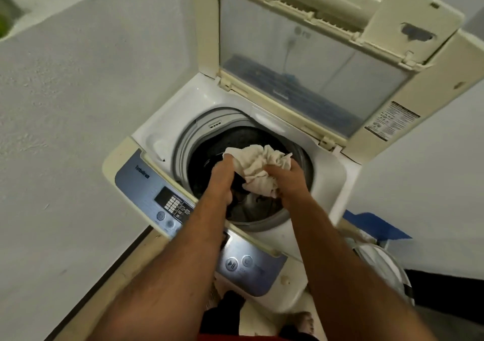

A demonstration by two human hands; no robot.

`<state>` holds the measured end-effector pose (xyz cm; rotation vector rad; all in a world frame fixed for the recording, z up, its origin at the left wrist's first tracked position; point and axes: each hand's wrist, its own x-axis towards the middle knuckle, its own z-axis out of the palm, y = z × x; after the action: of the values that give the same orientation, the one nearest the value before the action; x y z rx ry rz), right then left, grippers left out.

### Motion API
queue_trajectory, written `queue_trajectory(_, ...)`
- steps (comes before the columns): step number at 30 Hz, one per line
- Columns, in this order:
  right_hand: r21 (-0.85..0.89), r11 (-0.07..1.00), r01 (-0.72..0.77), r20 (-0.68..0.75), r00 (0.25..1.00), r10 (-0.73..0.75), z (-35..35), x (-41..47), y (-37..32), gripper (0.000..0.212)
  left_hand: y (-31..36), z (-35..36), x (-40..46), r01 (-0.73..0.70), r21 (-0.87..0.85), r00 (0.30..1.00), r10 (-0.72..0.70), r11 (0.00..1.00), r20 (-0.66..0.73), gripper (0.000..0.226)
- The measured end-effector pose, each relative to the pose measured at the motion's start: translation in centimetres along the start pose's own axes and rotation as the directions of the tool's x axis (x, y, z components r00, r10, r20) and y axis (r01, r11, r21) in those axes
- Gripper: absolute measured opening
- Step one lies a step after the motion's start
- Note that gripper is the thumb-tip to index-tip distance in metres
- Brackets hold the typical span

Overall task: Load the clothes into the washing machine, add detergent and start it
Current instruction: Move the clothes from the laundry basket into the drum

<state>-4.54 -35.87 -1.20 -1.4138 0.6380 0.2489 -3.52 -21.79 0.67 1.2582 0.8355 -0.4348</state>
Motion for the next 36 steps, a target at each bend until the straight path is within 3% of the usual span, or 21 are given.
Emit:
queue_trajectory(2, -0.131, 0.991, -0.019, -0.038, 0.999, 0.014, 0.8, 1.4, 0.6, 0.055, 1.3, -1.7, 0.8, -0.083, 0.041, 0.995, 0.085, 0.996, -0.049, 0.013)
queue_trajectory(4, -0.308, 0.951, -0.033, -0.046, 0.999, 0.020, 1.8, 2.3, 1.0, 0.049, 2.3, -3.2, 1.6, -0.126, 0.082, 0.988, 0.133, 0.989, -0.077, 0.013)
queue_trajectory(8, -0.668, 0.742, -0.064, -0.016, 0.997, 0.072, 4.1, 3.6, 3.4, 0.048, 4.0, -5.7, 2.8, -0.154, 0.120, 0.981, 0.166, 0.981, -0.103, 0.013)
queue_trajectory(13, -0.817, 0.572, -0.077, 0.082, 0.966, 0.246, 6.7, 3.7, 5.8, 0.056, 5.2, -7.7, 3.3, -0.186, 0.132, 0.972, 0.202, 0.974, -0.121, 0.009)
queue_trajectory(17, -0.663, 0.731, -0.163, 0.185, 0.910, 0.371, 8.8, 3.4, 6.7, 0.048, 5.0, -7.8, 2.7, -0.187, 0.170, 0.969, 0.210, 0.968, -0.128, 0.015)
queue_trajectory(24, -0.387, 0.906, -0.172, 0.164, 0.954, 0.251, 4.8, 2.9, 3.2, 0.050, 3.2, -3.0, 0.3, -0.238, 0.223, 0.969, 0.246, 0.945, -0.011, 0.010)
queue_trajectory(27, -0.174, 0.976, -0.128, 0.153, 0.976, 0.156, -0.1, 1.4, 0.6, 0.026, 1.8, 1.1, -1.4, -0.279, 0.261, 0.960, 0.261, 0.924, 0.102, 0.011)
queue_trajectory(29, -0.059, 0.997, -0.048, 0.103, 0.993, 0.054, -4.6, -0.4, -0.7, 0.014, 0.5, 4.5, -3.1, -0.314, 0.283, 0.943, 0.261, 0.906, 0.208, 0.011)
queue_trajectory(32, 0.085, 0.994, 0.061, -0.038, 0.998, -0.058, -12.1, -3.6, -1.6, 0.013, -2.1, 10.4, -6.2, -0.357, 0.307, 0.902, 0.241, 0.882, 0.357, 0.016)
queue_trajectory(36, 0.132, 0.986, 0.106, -0.282, 0.957, -0.065, -22.6, -7.6, 0.5, 0.010, -7.6, 18.3, -10.3, -0.436, 0.395, 0.808, 0.158, 0.808, 0.568, 0.010)
